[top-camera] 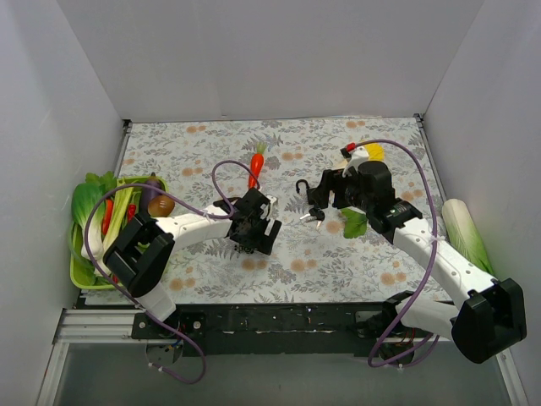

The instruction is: Unlock with the key

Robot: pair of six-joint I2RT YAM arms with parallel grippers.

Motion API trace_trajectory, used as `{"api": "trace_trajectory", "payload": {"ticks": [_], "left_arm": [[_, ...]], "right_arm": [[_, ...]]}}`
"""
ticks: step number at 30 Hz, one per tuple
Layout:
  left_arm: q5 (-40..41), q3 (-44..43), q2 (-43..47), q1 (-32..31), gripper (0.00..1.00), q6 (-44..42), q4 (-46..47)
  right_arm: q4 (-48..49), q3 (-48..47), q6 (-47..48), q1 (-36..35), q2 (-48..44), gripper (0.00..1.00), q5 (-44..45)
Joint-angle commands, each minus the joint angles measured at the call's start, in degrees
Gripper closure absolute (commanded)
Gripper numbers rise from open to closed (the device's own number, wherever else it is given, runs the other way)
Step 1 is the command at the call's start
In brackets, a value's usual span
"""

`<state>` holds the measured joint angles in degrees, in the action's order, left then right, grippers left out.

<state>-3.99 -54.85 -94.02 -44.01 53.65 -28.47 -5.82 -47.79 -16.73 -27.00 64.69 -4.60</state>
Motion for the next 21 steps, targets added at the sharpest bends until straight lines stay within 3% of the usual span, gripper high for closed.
{"api": "trace_trajectory", "payload": {"ticks": [1,10,21], "left_arm": [[-2.43,0.27,0.59,-1.16,0.20,5.67,-3.87],[3.28,-0.52,1.56,-2.57,0.14,13.05,-10.02],[1.36,2.72,3.66,-2.66,0.11,15.08,-8.63]], "right_arm": [[1.96,1.21,-0.58,0.11,-2.10,0.18,-0.32],[1.96,1.65,-1.28,0.02,-2.81,0.18,-1.37],[2.49,2.08,-1.64,0.02,-2.81,0.18,-2.26]]}}
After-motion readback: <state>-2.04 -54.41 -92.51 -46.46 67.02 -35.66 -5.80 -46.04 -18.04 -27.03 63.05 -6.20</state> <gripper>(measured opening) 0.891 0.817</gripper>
